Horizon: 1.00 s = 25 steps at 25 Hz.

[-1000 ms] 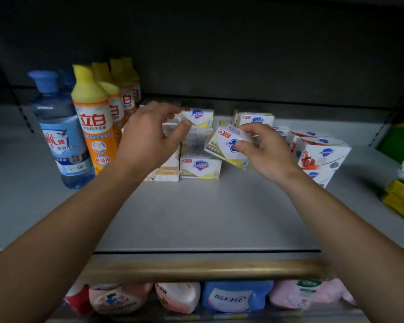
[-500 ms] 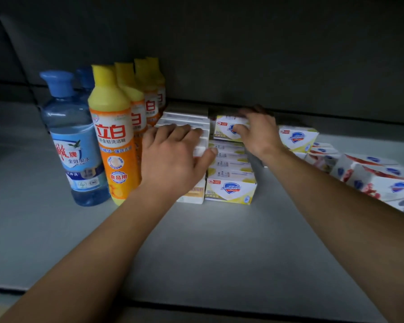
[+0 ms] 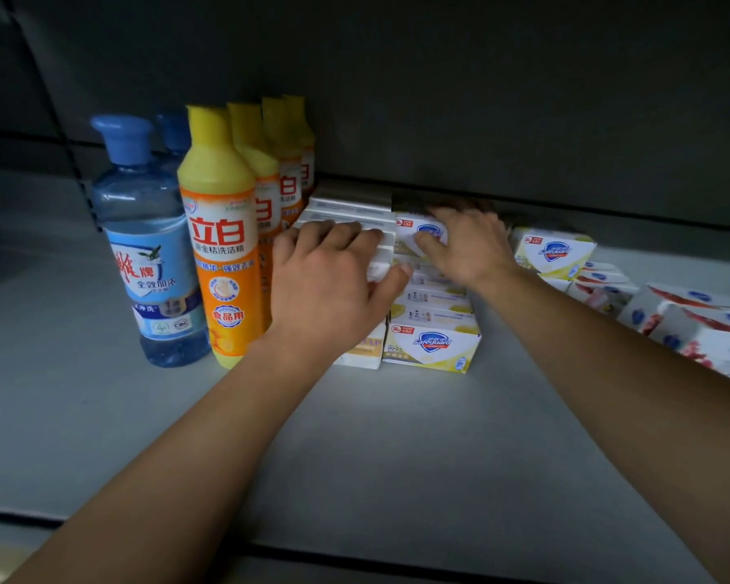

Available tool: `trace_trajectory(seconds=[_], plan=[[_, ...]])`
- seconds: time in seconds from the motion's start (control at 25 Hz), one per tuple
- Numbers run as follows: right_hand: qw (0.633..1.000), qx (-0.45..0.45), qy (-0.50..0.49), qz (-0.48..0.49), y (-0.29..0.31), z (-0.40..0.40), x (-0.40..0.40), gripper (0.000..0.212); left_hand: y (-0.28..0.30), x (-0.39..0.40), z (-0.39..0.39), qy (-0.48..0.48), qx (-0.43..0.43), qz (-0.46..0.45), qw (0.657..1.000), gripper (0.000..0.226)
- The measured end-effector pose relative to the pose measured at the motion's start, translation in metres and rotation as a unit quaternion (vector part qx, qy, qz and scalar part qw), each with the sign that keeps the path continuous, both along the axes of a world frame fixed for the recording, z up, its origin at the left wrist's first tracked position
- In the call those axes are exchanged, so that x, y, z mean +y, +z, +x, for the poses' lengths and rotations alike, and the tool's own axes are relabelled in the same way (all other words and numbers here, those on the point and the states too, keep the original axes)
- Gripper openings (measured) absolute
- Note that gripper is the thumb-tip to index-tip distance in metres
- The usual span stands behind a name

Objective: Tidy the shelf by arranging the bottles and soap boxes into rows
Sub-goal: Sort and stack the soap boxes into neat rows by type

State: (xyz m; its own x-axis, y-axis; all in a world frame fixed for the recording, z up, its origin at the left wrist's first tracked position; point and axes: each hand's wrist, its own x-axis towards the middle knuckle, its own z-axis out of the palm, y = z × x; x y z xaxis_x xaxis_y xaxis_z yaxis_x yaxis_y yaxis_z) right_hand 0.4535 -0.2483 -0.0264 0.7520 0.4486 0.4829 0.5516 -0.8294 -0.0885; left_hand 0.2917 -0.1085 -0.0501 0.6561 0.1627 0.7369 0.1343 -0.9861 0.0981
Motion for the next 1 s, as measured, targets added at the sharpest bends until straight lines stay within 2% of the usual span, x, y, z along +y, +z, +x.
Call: trace_trajectory(seconds=[0.24,0.36,0.44,0.48,0.56,0.64,0.72,0.88,1.0], plan=[[0.987,0.058,0.050,0.139,-0.010,-0.072,-0.064,0.050,0.005,0.001,-0.004,-0.004,0.047,0.004,0.999,0.062],[0.988,0.101,0.012,0.113,-0.035,-0.106,-0.109,0.050,0.016,0.001,-0.007,-0.002,0.124,-0.024,0.992,0.064],[0.989,0.141,-0.019,0.051,-0.055,-0.121,-0.134,0.052,0.028,-0.005,-0.012,0.000,0.162,-0.023,0.987,0.068],[0.987,0.158,-0.030,0.009,-0.064,-0.125,-0.143,0.054,0.033,-0.012,-0.014,-0.012,0.165,-0.010,0.986,0.070],[0.982,0.178,-0.039,-0.047,-0.078,-0.128,-0.152,0.058,0.038,-0.034,-0.020,-0.073,0.118,0.015,0.990,0.066],[0.982,0.181,-0.038,-0.046,-0.084,-0.128,-0.153,0.059,0.035,-0.062,-0.020,-0.150,0.076,0.005,0.986,0.058],[0.982,0.181,-0.036,-0.033,-0.086,-0.126,-0.153,0.061,0.031,-0.088,-0.007,-0.187,0.092,-0.025,0.978,0.054],[0.983,0.177,-0.036,-0.018,-0.090,-0.124,-0.156,0.064,0.026,-0.122,0.050,-0.212,0.125,-0.072,0.967,0.052],[0.986,0.165,-0.031,-0.007,-0.091,-0.124,-0.155,0.065,0.022,-0.136,0.098,-0.199,0.138,-0.060,0.968,0.056]])
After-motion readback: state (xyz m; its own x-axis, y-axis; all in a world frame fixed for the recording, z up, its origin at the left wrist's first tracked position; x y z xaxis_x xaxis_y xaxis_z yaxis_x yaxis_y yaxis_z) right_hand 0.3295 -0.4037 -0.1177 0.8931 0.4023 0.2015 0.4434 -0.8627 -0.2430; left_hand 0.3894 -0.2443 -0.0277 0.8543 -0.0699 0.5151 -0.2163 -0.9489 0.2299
